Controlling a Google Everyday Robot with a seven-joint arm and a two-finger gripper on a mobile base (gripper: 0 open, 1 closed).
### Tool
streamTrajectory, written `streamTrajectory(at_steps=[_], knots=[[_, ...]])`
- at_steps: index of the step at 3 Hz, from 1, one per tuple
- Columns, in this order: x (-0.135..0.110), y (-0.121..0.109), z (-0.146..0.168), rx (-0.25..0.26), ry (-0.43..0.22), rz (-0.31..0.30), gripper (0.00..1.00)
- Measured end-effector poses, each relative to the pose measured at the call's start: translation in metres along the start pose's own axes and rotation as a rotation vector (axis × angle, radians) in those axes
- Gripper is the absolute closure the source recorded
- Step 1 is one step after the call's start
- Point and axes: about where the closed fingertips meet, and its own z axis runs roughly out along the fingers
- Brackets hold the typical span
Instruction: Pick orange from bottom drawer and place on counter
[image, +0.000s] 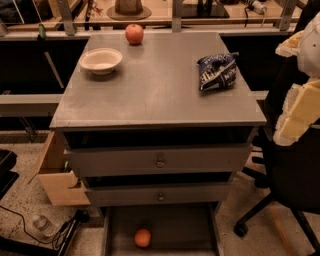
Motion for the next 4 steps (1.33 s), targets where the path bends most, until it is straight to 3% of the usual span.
streamTrajectory(at_steps=[1, 2, 4], knots=[[0.000, 0.000, 0.000, 0.000, 0.000, 0.000, 0.00], [0.002, 0.013, 0.014, -0.029, -0.069, 0.027, 0.00], [0.024, 0.089, 0.105, -0.103, -0.337, 0.096, 0.00]])
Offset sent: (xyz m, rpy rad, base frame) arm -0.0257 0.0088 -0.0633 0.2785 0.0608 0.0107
